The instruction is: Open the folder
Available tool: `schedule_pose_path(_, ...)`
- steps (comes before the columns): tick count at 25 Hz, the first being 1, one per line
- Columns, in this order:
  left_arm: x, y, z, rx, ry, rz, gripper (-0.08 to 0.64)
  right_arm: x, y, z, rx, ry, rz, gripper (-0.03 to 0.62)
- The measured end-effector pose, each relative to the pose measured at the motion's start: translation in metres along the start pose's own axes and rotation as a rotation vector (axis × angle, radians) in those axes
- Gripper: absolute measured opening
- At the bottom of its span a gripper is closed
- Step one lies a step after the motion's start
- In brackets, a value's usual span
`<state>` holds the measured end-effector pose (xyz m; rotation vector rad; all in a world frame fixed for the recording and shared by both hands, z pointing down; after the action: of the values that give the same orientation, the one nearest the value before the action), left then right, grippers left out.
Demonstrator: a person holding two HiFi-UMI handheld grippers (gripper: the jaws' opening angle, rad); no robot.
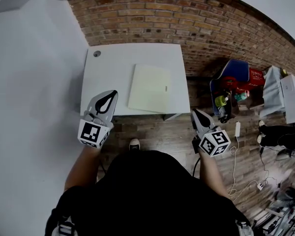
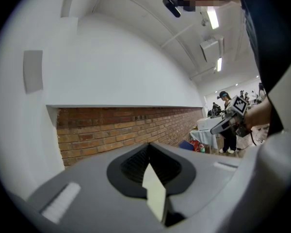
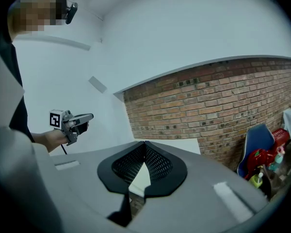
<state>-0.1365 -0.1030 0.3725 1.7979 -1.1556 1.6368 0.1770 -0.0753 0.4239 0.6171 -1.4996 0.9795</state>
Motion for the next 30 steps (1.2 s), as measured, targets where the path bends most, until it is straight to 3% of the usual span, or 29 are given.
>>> schedule_pose_path(15, 0.020, 0.054, 0.021, 0.052, -0.011, -0.028, 0.003, -0.004, 0.007, 0.048, 0.050, -0.002, -0.004, 0.002)
schedule_pose_path(23, 0.027, 0.058, 0.033, 0.103, -0.028, -0.044, 0.003, 0.001, 0.010, 0.061, 0.066, 0.013, 0.001, 0.002)
schedule_pose_path(30, 0.030, 0.060, 0.036, 0.055, -0.018, -0.027, 0.002, 0.001, -0.010, 0.065, 0.054, 0.015, 0.010, 0.002)
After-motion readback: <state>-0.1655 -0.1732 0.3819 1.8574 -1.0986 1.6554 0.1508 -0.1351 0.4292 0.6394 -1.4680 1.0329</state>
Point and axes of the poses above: the fingertips, and each gripper's own axes: z forward along the fingers, y to its left, x out of its underside, the point moved 1 cm from there along -z, backward along the fingers, and after that the axes turned 14 degrees about -y, right-handed, at the moved point
